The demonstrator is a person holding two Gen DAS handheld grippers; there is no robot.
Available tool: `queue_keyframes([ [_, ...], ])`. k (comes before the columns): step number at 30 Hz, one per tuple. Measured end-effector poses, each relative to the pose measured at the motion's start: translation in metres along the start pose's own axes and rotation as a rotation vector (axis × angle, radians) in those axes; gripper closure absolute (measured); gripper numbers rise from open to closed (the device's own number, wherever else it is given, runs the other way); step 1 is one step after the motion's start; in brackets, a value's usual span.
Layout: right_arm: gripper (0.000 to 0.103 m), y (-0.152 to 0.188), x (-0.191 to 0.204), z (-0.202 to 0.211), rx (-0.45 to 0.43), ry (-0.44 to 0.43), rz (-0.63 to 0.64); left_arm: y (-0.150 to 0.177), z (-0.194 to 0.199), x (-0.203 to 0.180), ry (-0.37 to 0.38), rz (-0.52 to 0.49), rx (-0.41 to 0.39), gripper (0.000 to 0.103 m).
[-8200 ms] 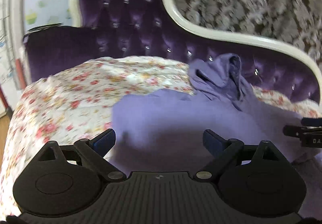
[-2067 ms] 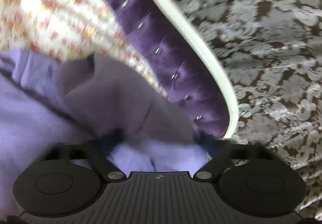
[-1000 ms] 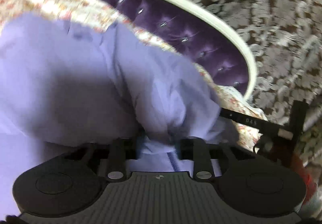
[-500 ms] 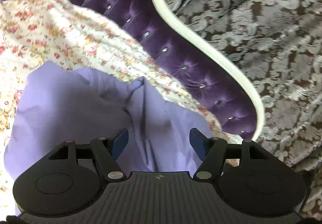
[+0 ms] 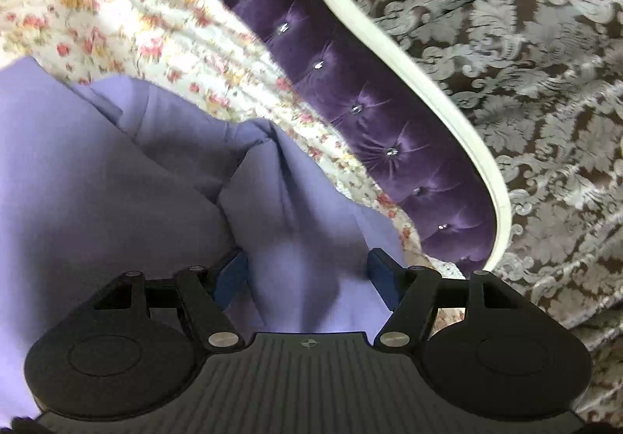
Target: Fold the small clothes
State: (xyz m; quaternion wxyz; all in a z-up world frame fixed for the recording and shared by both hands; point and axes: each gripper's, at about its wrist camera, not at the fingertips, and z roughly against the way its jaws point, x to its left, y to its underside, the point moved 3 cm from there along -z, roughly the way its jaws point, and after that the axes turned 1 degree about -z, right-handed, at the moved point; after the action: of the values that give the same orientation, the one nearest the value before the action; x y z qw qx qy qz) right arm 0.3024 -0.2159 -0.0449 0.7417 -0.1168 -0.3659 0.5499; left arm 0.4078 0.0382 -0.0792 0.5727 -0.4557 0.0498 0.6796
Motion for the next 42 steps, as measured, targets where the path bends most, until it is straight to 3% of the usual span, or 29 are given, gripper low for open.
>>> queue_keyframes([
  [2, 0.093, 0.001, 0.002, 0.001, -0.001, 0.001, 0.009, -0.001, -0.008, 0.003, -0.042, 0.053, 0.053, 0.036],
  [5, 0.093, 0.0, 0.003, 0.001, -0.001, -0.003, 0.017, 0.0, -0.004, 0.003, -0.001, 0.089, 0.05, 0.036],
  [9, 0.093, 0.0, 0.003, 0.002, -0.008, -0.006, 0.024, 0.002, 0.012, -0.011, -0.053, -0.038, -0.024, 0.036],
  [13, 0.092, 0.001, 0.007, 0.002, -0.017, 0.003, 0.052, 0.005, 0.019, -0.025, -0.009, -0.067, -0.05, 0.036],
  [15, 0.092, 0.001, 0.008, 0.002, -0.02, 0.003, 0.058, 0.004, 0.014, -0.031, -0.003, -0.089, -0.038, 0.036],
  [17, 0.092, 0.001, 0.008, 0.002, -0.021, 0.003, 0.062, 0.002, -0.002, -0.034, -0.031, -0.108, 0.021, 0.038],
  [18, 0.092, 0.001, 0.008, 0.003, -0.021, 0.002, 0.063, 0.002, -0.011, -0.033, -0.047, -0.108, 0.06, 0.043],
  [19, 0.092, 0.001, 0.008, 0.003, -0.022, 0.0, 0.063, 0.003, -0.019, -0.029, -0.04, -0.095, 0.084, 0.078],
  [20, 0.092, 0.0, 0.008, 0.003, -0.023, 0.0, 0.062, 0.004, -0.022, -0.024, -0.038, -0.072, 0.081, 0.1],
  [23, 0.093, -0.003, 0.011, 0.006, -0.027, -0.012, 0.066, 0.005, -0.008, -0.015, -0.052, -0.061, 0.001, 0.101],
  [27, 0.093, -0.021, 0.03, 0.019, -0.1, -0.068, 0.119, 0.002, 0.029, -0.035, -0.086, -0.23, -0.111, 0.101],
  [30, 0.093, -0.033, 0.043, 0.031, -0.173, -0.131, 0.141, 0.003, 0.051, -0.042, -0.08, -0.286, -0.166, 0.1],
  [32, 0.093, -0.031, 0.041, 0.028, -0.165, -0.138, 0.134, 0.008, 0.048, -0.034, -0.098, -0.275, -0.158, 0.1],
  [37, 0.091, 0.001, 0.008, -0.008, 0.01, -0.046, 0.038, 0.033, 0.013, -0.004, -0.142, -0.244, -0.042, 0.097],
  [41, 0.089, 0.013, 0.001, 0.0, -0.006, -0.039, 0.027, 0.045, 0.016, -0.002, -0.158, -0.351, -0.083, 0.094],
  [42, 0.079, 0.013, 0.003, 0.004, -0.014, -0.028, 0.038, 0.047, 0.019, -0.003, -0.166, -0.381, -0.092, 0.093],
])
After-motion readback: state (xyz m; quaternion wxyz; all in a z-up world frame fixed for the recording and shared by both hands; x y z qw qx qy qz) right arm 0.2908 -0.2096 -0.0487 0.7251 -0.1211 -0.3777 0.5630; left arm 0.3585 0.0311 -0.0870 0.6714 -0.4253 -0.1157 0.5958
